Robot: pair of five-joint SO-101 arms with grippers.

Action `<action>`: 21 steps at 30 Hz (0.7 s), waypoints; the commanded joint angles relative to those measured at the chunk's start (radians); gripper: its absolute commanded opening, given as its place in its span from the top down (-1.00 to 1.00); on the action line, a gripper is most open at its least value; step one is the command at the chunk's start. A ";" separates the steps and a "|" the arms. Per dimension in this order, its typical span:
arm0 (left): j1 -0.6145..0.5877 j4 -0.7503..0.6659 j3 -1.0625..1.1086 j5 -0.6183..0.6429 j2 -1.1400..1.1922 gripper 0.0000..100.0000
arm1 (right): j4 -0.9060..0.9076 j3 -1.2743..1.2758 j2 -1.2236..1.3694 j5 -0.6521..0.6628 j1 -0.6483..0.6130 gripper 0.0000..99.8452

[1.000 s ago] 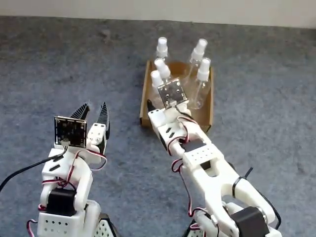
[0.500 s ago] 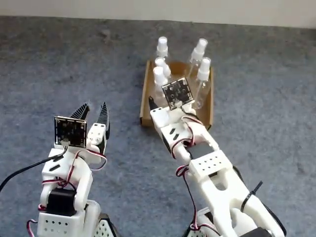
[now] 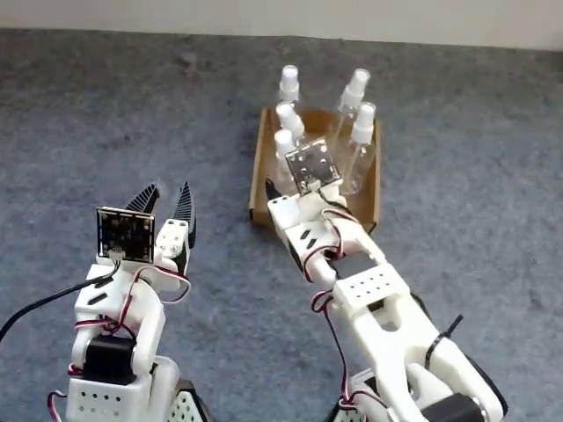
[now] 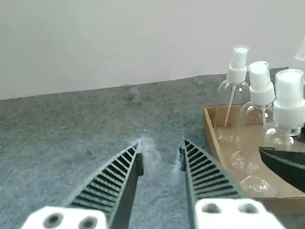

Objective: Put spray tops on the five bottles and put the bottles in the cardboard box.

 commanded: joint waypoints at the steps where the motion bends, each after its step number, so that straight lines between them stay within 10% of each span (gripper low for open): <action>1: 0.010 0.003 -0.005 0.014 -0.013 0.82 | -0.076 -0.007 0.013 0.009 -0.010 0.84; 21: 0.008 0.003 -0.005 0.014 -0.013 0.82 | -0.079 -0.007 0.061 0.005 -0.010 0.61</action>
